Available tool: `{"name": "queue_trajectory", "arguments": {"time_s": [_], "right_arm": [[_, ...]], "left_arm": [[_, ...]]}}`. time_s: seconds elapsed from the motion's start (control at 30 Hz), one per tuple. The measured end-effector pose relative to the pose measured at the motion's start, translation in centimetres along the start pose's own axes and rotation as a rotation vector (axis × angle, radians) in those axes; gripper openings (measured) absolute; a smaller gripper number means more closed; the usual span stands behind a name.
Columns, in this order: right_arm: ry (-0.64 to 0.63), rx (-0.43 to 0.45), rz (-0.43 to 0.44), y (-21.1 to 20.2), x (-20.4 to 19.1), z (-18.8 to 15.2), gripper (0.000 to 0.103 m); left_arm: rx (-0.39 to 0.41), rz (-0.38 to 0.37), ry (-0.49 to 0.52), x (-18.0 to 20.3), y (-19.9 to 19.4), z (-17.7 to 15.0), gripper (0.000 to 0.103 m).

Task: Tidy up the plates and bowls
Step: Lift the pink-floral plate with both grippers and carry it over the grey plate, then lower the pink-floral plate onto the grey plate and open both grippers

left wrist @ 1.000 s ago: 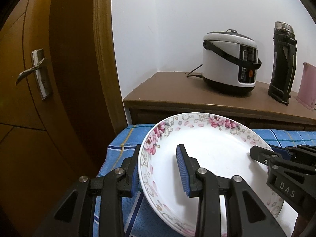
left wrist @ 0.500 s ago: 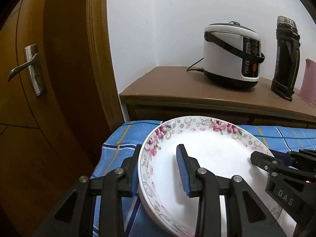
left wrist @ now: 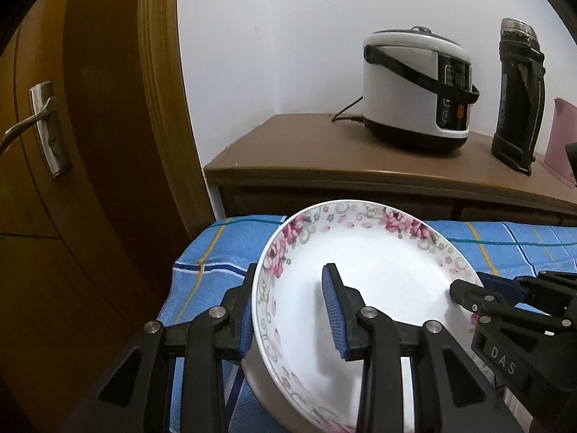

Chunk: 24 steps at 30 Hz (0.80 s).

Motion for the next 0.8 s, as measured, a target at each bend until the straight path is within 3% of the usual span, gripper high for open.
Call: {"name": "queue_trajectory", "arguments": {"time_s": [0.8], "right_arm": [[-0.012,-0.001,-0.028,1.1,-0.6,0.3,0.020]], "left_arm": [[-0.080,-0.038,-0.049,-0.6,1.5,-0.2,0.037]]}}
Point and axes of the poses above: each gripper's, at about its wrist camera, not at the fingertips, and y roughly the way its jaws point, x to its right, z to its top, the point moved 5 cm from there along y, roughly the way its jaws point, and after that the axes turned 15 degrees about -z, right-handed, at the moved point
